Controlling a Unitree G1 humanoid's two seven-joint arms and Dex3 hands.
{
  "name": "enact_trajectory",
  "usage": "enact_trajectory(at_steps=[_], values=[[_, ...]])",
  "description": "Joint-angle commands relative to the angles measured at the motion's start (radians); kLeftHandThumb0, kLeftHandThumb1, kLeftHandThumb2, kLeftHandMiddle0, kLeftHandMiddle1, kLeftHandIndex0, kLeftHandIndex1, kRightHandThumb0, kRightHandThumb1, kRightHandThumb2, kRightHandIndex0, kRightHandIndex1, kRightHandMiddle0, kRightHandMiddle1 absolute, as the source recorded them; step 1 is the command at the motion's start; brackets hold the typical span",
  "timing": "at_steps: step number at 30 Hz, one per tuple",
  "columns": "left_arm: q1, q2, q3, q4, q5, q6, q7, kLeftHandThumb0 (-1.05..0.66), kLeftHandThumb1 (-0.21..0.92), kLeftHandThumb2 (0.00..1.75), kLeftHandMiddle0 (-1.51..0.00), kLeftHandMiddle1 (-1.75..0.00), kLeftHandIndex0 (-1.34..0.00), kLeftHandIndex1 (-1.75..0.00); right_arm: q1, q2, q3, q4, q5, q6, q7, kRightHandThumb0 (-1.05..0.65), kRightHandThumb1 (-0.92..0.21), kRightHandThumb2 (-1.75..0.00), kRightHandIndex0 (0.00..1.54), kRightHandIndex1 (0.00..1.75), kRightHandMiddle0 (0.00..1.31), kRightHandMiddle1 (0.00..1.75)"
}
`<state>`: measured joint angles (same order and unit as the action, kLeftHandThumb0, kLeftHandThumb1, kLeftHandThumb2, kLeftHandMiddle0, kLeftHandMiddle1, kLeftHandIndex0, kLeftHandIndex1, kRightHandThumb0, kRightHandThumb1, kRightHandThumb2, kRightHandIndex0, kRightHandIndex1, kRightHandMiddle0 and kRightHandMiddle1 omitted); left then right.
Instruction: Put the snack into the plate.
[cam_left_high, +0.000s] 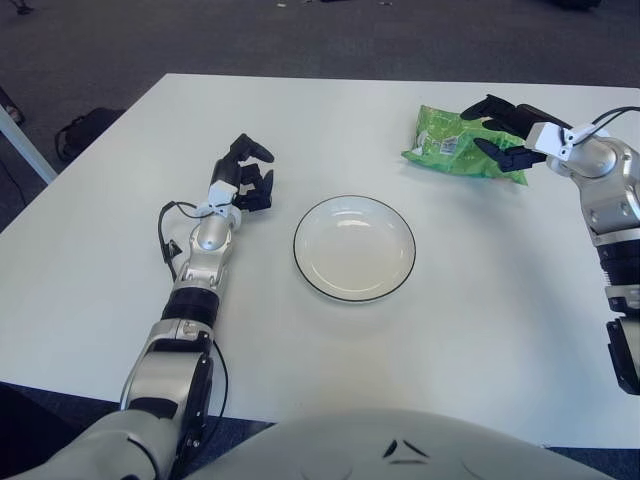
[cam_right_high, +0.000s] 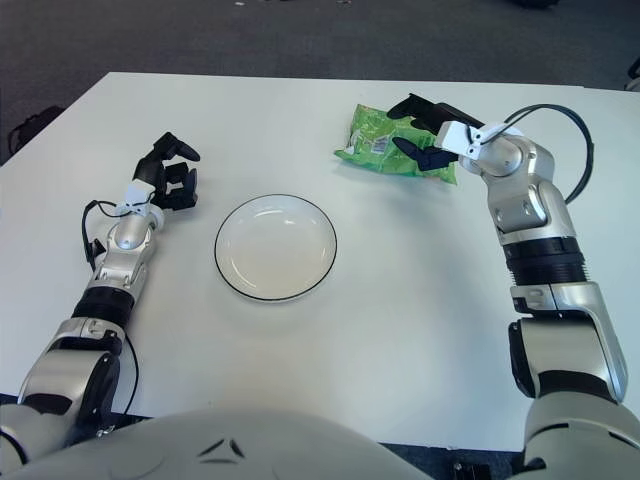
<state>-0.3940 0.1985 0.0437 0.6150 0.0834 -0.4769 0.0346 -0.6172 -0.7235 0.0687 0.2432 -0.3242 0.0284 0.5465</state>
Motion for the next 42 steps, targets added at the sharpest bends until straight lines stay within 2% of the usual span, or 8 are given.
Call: enact_trajectory(at_steps=[1, 7, 13, 17, 22, 31, 38, 42], values=[[0.168, -0.024, -0.014, 0.063, 0.017, 0.017, 0.01, -0.43, 0.47, 1.12, -1.07, -1.75, -0.49, -1.75, 0.011, 0.001, -0.041, 0.01, 0.046, -0.009, -0.013, -0.67, -0.92, -0.9, 0.25, 0.21, 0.0, 0.82], [0.174, -0.027, -0.014, 0.052, 0.018, 0.019, 0.014, -0.43, 0.47, 1.12, -1.06, -1.75, -0.49, -1.75, 0.007, 0.017, -0.059, 0.024, 0.069, -0.003, -0.043, -0.62, -0.92, -0.88, 0.25, 0.24, 0.0, 0.88], [0.17, -0.031, -0.012, 0.056, 0.018, 0.018, 0.021, -0.43, 0.47, 1.12, -1.07, -1.75, -0.49, -1.75, -0.013, 0.051, -0.071, 0.026, 0.043, -0.009, -0.151, -0.57, -0.92, -0.79, 0.26, 0.29, 0.0, 0.96], [0.168, -0.031, -0.013, 0.061, 0.019, 0.015, 0.023, -0.43, 0.47, 1.12, -1.08, -1.75, -0.49, -1.75, -0.032, 0.048, -0.062, 0.056, 0.03, -0.052, -0.186, -0.56, -0.92, -0.73, 0.21, 0.49, 0.0, 1.02], [0.164, -0.029, -0.014, 0.067, 0.019, 0.014, 0.025, -0.43, 0.47, 1.12, -1.08, -1.75, -0.49, -1.75, -0.051, 0.04, -0.057, 0.098, 0.017, -0.124, -0.23, -0.56, -0.9, -0.69, 0.19, 0.64, 0.0, 1.07], [0.158, -0.024, -0.018, 0.076, 0.028, 0.015, 0.031, -0.43, 0.47, 1.12, -1.07, -1.75, -0.49, -1.75, -0.065, 0.046, -0.065, 0.101, 0.031, -0.098, -0.241, -0.57, -0.81, -0.73, 0.17, 0.74, 0.0, 1.14], [0.155, -0.023, -0.02, 0.084, 0.032, 0.011, 0.035, -0.43, 0.47, 1.12, -1.07, -1.75, -0.49, -1.75, -0.102, 0.075, 0.028, 0.224, -0.105, -0.208, -0.401, -0.66, -0.8, -0.68, 0.16, 0.73, 0.0, 1.16], [0.156, -0.021, -0.022, 0.082, 0.031, 0.015, 0.032, -0.43, 0.48, 1.12, -1.06, -1.75, -0.48, -1.75, -0.188, 0.077, 0.104, 0.424, -0.205, -0.3, -0.51, -0.71, -0.84, -0.62, 0.14, 0.69, 0.0, 1.13]])
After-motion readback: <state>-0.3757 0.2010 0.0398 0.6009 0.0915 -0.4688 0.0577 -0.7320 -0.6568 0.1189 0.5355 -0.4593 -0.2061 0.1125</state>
